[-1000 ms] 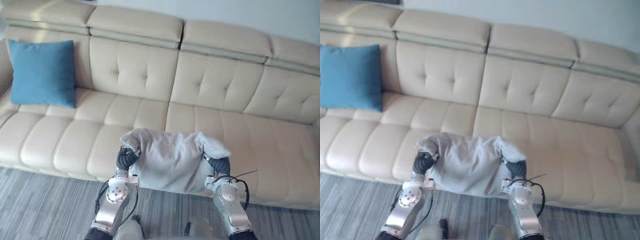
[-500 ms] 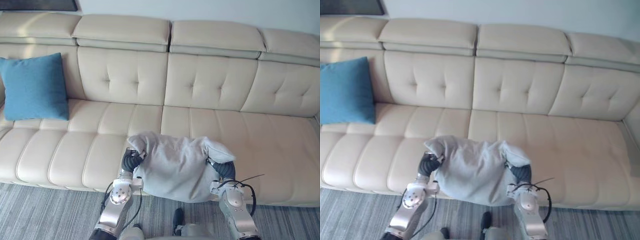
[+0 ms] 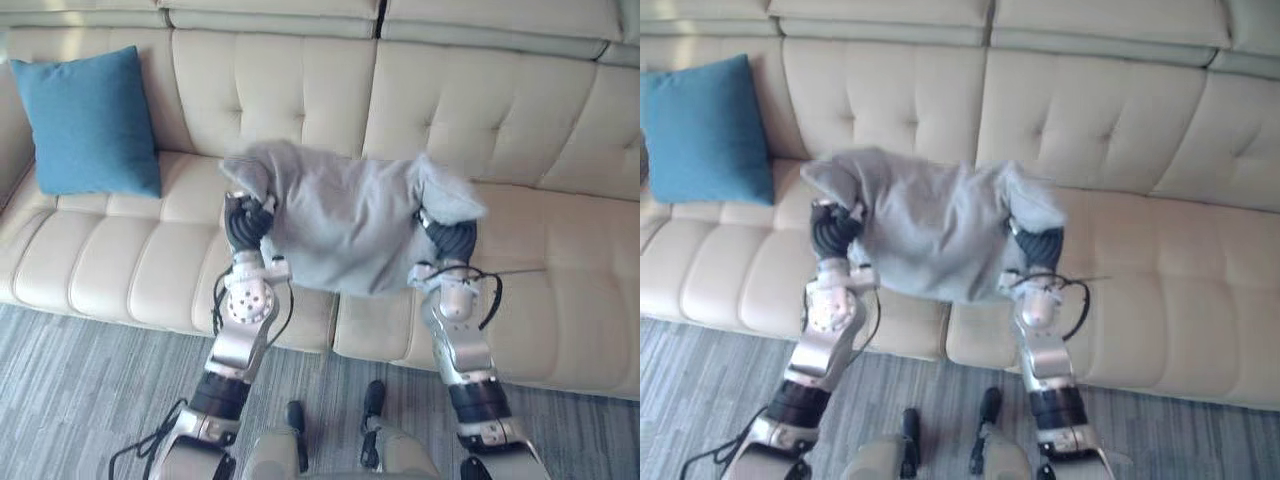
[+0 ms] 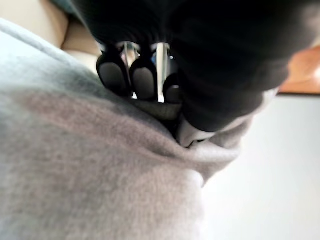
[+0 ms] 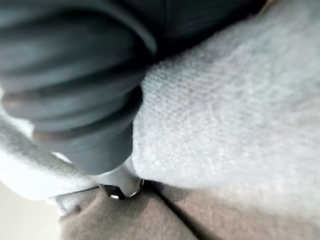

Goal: Pick up cushions and gather them together orderly.

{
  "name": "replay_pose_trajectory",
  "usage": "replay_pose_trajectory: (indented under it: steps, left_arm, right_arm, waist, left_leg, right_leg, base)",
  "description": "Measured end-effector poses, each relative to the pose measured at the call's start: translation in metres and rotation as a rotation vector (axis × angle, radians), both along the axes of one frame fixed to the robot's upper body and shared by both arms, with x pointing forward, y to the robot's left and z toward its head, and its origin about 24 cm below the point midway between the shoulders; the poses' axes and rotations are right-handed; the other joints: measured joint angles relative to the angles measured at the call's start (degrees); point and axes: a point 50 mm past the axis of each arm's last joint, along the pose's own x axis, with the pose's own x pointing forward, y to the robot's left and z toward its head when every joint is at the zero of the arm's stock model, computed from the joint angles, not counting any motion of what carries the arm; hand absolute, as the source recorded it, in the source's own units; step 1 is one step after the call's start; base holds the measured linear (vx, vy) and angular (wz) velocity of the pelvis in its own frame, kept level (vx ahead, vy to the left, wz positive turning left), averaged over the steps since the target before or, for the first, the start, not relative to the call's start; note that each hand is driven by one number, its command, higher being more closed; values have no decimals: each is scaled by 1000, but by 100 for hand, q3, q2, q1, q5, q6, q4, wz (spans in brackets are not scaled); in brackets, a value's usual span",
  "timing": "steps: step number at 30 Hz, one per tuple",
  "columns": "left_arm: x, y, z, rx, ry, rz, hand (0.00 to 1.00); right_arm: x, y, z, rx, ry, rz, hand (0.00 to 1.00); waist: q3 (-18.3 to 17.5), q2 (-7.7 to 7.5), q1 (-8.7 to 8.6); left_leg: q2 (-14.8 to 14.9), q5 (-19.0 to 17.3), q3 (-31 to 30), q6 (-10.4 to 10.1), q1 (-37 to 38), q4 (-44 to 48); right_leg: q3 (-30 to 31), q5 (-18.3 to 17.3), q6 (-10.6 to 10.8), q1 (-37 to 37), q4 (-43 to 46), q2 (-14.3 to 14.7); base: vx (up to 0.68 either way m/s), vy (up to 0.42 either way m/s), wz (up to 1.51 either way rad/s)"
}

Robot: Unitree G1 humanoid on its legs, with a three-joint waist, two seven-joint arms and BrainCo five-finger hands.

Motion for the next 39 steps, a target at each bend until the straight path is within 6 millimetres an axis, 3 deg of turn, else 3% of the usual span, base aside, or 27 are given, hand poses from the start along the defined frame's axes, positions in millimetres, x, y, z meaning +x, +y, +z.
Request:
replay_pose_trajectory:
  steps: [4, 9, 10, 11, 12, 14, 17, 19, 23, 28, 39]
  left_arm:
    - [20, 6, 39, 46, -101, 60, 100]
    - [38, 14, 65, 71, -131, 113, 100]
    - [53, 24, 86, 67, -131, 150, 100]
    - [53, 25, 94, 50, -151, 153, 100]
    - [53, 25, 100, 44, -167, 154, 0]
    - [55, 26, 111, 42, -200, 159, 0]
    - [60, 30, 149, 60, -266, 193, 0]
    - [60, 29, 161, 48, -287, 188, 0]
    - [62, 29, 169, 14, -277, 164, 0]
    - [57, 28, 204, -77, -329, 109, 0]
    - [58, 46, 216, -245, -312, 9, 0]
  right_arm:
    - [21, 4, 44, -38, -108, -35, 100]
    - [37, 6, 81, -59, -174, -76, 100]
    - [49, 4, 110, -68, -204, -119, 100]
    - [50, 5, 118, -65, -218, -127, 100]
    - [50, 5, 121, -57, -223, -136, 0]
    - [50, 1, 131, -37, -247, -158, 0]
    - [50, -6, 170, -9, -322, -212, 0]
    - [45, -10, 183, 27, -362, -228, 0]
    - [44, -14, 189, 93, -372, -218, 0]
    - [40, -15, 210, 229, -401, -144, 0]
    - [46, -39, 222, 389, -364, -15, 0]
  waist:
    - [289, -21, 10]
    - [743, -60, -11]
    - [1116, -64, -108]
    - [1274, -65, -117]
    - [1346, -77, -124]
    - [1359, -79, -149]
    - [1360, -77, -264]
    - [1368, -83, -266]
    - [1464, -88, -265]
    - [1464, -89, -232]
    - [1464, -88, -126]
  left_leg:
    - [-88, 106, -9, 34, -411, 83]
    - [-124, 247, -52, 35, -830, 115]
    - [-113, 256, -92, 37, -1339, 303]
    - [-101, 255, -65, 38, -1380, 357]
    - [-102, 254, -62, 37, -1386, 371]
    - [-106, 252, -72, 40, -1503, 383]
    - [-102, 259, -165, 50, -2126, 603]
    - [-87, 259, -156, 51, -2411, 705]
    - [-6, 251, -154, 46, -2546, 804]
    - [91, 237, -138, 24, -2808, 945]
    - [163, 233, -67, 15, -2534, 989]
  right_leg:
    - [32, 0, 1, -443, 172, -102]
    - [37, 93, -32, -820, 170, -140]
    - [78, 262, -50, -1240, 158, -111]
    - [140, 305, -40, -1268, 152, -101]
    - [167, 307, -41, -1279, 152, -98]
    - [195, 340, -39, -1392, 150, -98]
    - [237, 514, -26, -1784, -24, -79]
    - [294, 586, -12, -2002, -87, -71]
    - [320, 630, -15, -2058, -141, -15]
    - [344, 678, -17, -2258, -150, 61]
    - [350, 790, 15, -2001, -146, 98]
  base:
    - [-88, 10, 6]
    - [-92, -23, 6]
    - [-93, -22, -4]
    - [-86, -21, -10]
    - [-3, -1, -11]
    - [-5, -5, -3]
    - [-45, -6, 10]
    - [-47, -5, 3]
    - [-3, -9, -2]
    - [5, -43, -5]
    - [4, -15, -3]
